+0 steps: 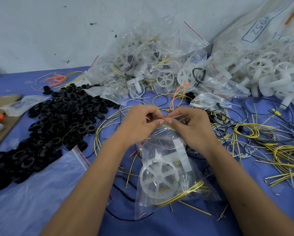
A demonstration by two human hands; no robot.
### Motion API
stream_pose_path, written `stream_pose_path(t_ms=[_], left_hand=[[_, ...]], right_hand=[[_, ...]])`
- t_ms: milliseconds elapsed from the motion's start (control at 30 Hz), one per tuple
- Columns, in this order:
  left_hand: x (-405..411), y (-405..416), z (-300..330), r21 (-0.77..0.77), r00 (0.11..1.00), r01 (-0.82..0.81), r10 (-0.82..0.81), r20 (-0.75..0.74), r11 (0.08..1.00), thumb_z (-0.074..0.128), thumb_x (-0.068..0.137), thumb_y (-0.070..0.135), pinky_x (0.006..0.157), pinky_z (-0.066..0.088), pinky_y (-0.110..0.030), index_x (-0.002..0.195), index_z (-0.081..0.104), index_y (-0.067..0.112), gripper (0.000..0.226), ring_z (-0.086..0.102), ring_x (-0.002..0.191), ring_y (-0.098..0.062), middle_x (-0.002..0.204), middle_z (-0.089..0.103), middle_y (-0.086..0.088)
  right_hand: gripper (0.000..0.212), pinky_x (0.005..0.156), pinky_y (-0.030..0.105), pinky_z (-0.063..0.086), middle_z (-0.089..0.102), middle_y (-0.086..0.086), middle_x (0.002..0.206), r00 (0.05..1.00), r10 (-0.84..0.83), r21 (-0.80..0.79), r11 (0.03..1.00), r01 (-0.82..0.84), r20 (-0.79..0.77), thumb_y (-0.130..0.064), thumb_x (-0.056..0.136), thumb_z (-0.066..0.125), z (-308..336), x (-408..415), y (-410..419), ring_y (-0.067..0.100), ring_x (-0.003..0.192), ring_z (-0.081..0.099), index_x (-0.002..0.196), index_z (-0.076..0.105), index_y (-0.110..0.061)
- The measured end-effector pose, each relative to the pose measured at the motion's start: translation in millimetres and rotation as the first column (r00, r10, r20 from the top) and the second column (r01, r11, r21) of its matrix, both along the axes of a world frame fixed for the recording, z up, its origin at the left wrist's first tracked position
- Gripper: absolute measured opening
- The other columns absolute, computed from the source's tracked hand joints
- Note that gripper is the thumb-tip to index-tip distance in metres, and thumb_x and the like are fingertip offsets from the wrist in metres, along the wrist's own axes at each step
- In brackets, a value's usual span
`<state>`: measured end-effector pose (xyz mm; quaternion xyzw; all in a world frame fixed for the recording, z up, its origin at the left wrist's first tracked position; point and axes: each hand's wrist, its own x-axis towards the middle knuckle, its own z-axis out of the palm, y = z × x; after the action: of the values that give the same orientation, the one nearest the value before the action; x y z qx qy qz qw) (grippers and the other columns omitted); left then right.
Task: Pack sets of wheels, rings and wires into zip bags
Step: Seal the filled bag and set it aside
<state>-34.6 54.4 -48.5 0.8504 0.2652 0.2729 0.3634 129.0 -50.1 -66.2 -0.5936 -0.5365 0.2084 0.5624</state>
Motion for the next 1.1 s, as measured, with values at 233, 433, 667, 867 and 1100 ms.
stream_pose_path(t_ms=[233,433,667,867,1100], left_hand=[[-0.3,-1.4,-2.4,0.025,0.999,-0.041,0.041,-0.018,0.999,0.078,0.088,0.007,0.055,0.05,-0.035,0.076,0.069,0.016,0.017,0.056,0.051,-0.006,0.066,0.061,0.006],[-1.0,-1.5,-1.5,0.001,0.999,-0.048,0.048,0.015,0.999,0.083,0.085,0.014,0.055,0.052,-0.035,0.079,0.074,0.013,0.01,0.055,0.047,-0.003,0.063,0.063,0.006],[-3.3,3.2,-3.6,0.047,0.998,-0.063,0.063,-0.006,0.997,0.08,0.084,0.006,0.067,0.055,-0.036,0.077,0.072,0.017,0.014,0.06,0.061,-0.01,0.066,0.065,0.008],[2.1,1.5,-5.7,0.154,0.997,-0.068,0.071,-0.017,0.986,0.082,0.083,0.014,0.069,0.055,-0.037,0.076,0.071,0.026,0.017,0.064,0.067,-0.011,0.067,0.065,0.012],[1.0,3.6,-8.2,0.167,1.0,-0.021,0.022,-0.001,0.986,0.081,0.084,0.013,0.068,0.054,-0.033,0.079,0.073,0.02,0.012,0.064,0.069,-0.007,0.071,0.067,0.011]], right_hand=[[0.013,0.058,0.024,0.039,0.069,0.001,0.064,0.999,-0.024,-0.037,0.999,0.026,0.046,-0.013,0.086,0.078,0.8,-0.7,0.2,0.006,0.057,0.049,0.078,0.078,-0.023],[0.015,0.062,0.017,0.045,0.071,-0.012,0.067,0.988,-0.035,-0.021,0.999,0.039,0.151,-0.01,0.086,0.078,2.8,-2.7,-3.0,-0.002,0.061,0.058,0.078,0.078,-0.023],[0.016,0.057,0.022,0.042,0.064,-0.006,0.061,0.981,-0.079,-0.034,0.996,0.086,0.18,-0.009,0.086,0.077,2.8,-1.5,-2.3,0.003,0.057,0.051,0.073,0.073,-0.018],[0.005,0.073,0.028,0.051,0.073,-0.005,0.078,0.91,-0.083,0.07,0.996,0.059,0.406,-0.01,0.085,0.079,6.2,-2.4,-3.9,0.011,0.076,0.066,0.086,0.078,-0.015],[0.007,0.071,0.025,0.047,0.069,-0.009,0.074,0.895,-0.092,0.079,0.995,0.064,0.437,-0.01,0.085,0.08,5.8,-0.5,-3.5,0.007,0.074,0.061,0.082,0.077,-0.016]])
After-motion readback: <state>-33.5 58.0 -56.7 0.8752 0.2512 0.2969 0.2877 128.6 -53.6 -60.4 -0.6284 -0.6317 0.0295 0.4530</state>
